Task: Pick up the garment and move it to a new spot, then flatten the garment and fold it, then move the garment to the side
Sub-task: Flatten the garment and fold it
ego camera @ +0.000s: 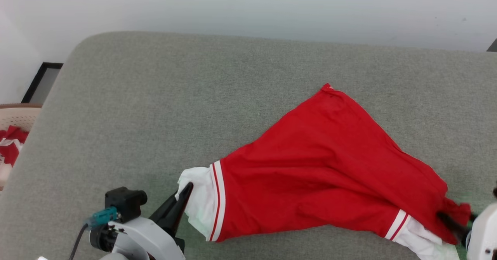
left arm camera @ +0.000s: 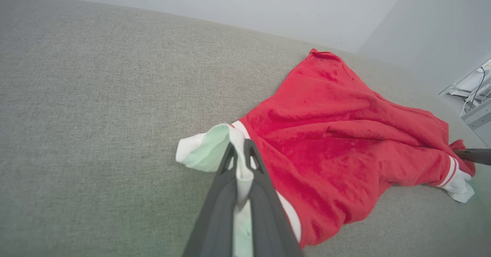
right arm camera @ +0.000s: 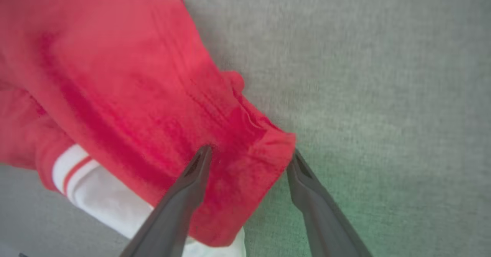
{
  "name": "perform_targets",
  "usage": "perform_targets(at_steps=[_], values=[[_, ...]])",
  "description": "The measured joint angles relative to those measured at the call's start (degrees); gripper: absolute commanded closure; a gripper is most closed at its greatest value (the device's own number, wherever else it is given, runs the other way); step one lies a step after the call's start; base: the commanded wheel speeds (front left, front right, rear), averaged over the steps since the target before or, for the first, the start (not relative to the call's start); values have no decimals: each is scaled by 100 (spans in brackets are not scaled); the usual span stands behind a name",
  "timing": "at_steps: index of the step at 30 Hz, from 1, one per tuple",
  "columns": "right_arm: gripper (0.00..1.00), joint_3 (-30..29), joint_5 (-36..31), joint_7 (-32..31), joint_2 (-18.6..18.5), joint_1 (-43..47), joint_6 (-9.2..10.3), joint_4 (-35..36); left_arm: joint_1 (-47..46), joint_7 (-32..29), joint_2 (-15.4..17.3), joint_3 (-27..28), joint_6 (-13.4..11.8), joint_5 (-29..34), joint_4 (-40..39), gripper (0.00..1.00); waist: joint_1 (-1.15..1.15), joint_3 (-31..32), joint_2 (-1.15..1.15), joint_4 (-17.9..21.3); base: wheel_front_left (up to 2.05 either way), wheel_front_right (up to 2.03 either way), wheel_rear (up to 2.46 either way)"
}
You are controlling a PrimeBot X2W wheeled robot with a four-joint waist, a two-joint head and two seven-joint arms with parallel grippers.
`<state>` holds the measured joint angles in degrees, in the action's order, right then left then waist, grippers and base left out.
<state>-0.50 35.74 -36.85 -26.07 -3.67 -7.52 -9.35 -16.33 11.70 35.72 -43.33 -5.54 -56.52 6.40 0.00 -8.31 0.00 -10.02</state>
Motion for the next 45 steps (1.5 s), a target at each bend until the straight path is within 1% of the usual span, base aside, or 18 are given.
perform_targets(at_steps=[8, 11, 13, 15, 17, 19, 23, 27, 30, 36, 39, 45], values=[[0, -103, -100, -98, -110, -414, 1, 982, 13, 0, -45, -47, 2, 4, -65, 100, 0, -4, 0, -82, 0, 0, 0], [0, 67, -204, 71, -224, -807, 1, 1257, -51, 0, -102, -77, 27, 15, -83, 100, 0, -19, 0, -184, 0, 0, 0], [0, 288, -304, 182, -361, -1134, 1, 1222, -116, -4, -152, -107, 53, 46, -91, 100, 0, -38, 0, -268, 0, 0, 0], [0, 470, -319, 316, -357, -1520, 1, 983, -166, -7, -212, -123, 82, 59, -73, 100, 0, -66, 0, -358, 0, 0, 0], [0, 787, -380, 456, -443, -1954, 0, 641, -253, -11, -297, -169, 138, 71, -35, 100, 0, -103, 0, -458, 0, 0, 0], [0, 1023, -344, 531, -468, -2375, 2, 208, -350, -54, -396, -219, 187, 85, 19, 100, 0, -148, 0, -569, 0, 0, 0], [0, 1682, -278, 655, -541, -3198, 1, -658, -568, -59, -595, -330, 332, 165, 166, 100, 0, -265, 0, -813, 0, 0, 0], [0, 2340, -75, 601, -622, -3901, 1, -1471, -814, -59, -836, -437, 522, 222, 350, 100, 0, -418, 0, -1058, 0, 0, 0], [0, 2815, 37, 438, -690, -4345, 1, -1976, -993, -51, -1005, -494, 661, 266, 519, 100, 0, -549, 0, -1235, 0, 0, 0], [0, 3611, 379, 120, -759, -4912, 1, -2685, -1201, 30, -1280, -591, 881, 315, 834, 100, 0, -833, 0, -1541, 0, 0, 0], [0, 3972, 416, 24, -843, -5069, 1, -2970, -1276, 70, -1397, -624, 960, 319, 989, 100, 0, -956, 0, -1678, 0, 0, 0], [0, 4454, 632, -81, -932, -5417, 0, -3388, -1365, 143, -1544, -654, 1060, 318, 1257, 100, 0, -1125, 0, -1902, 0, 0, 0]])
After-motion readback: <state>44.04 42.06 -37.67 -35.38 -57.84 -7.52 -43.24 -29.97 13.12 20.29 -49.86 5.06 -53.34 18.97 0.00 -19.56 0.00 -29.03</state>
